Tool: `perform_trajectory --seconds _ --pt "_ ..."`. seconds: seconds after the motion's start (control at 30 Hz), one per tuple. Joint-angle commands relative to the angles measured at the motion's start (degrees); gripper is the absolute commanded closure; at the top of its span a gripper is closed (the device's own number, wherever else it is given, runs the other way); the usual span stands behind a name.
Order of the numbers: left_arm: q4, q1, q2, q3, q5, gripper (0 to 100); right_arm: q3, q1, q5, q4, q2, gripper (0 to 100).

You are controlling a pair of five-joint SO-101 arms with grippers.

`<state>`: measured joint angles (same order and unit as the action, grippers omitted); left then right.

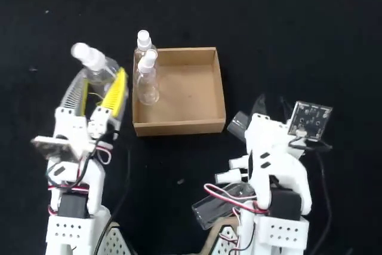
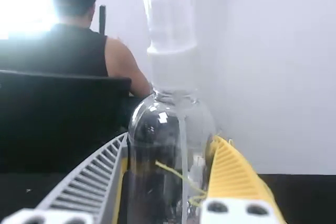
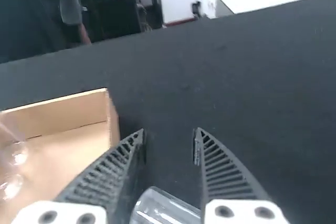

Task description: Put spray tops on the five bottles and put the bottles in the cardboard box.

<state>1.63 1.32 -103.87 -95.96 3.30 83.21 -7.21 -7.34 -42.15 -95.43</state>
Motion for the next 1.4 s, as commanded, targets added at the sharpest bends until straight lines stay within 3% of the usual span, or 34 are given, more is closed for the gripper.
perform_trajectory --seconds 0.0,0.23,0.5,0.8,0.93,1.03,1.37 --pt "3.2 5.0 3.0 -1.0 0.4 97 1.6 4.0 -0.3 1.1 -5.1 87.1" --pt "15.1 8.0 18.9 5.9 0.4 97 6.3 6.7 -0.2 1.0 -12.4 87.1" --pt "15.9 9.5 46.3 19.1 0.4 97 6.6 6.4 -0.1 1.0 -13.1 87.1" --pt "16.6 7.7 41.0 14.5 0.4 97 6.5 6.3 -0.1 1.0 -13.0 87.1" --pt "27.5 7.9 39.6 9.0 0.0 97 6.5 6.3 -0.1 1.0 -13.0 87.1" --pt "32.1 7.9 42.1 8.7 0.3 97 6.5 6.3 -0.1 1.0 -13.0 87.1" --pt "32.5 7.8 55.7 16.4 0.4 97 6.5 6.3 -0.1 1.0 -13.0 87.1"
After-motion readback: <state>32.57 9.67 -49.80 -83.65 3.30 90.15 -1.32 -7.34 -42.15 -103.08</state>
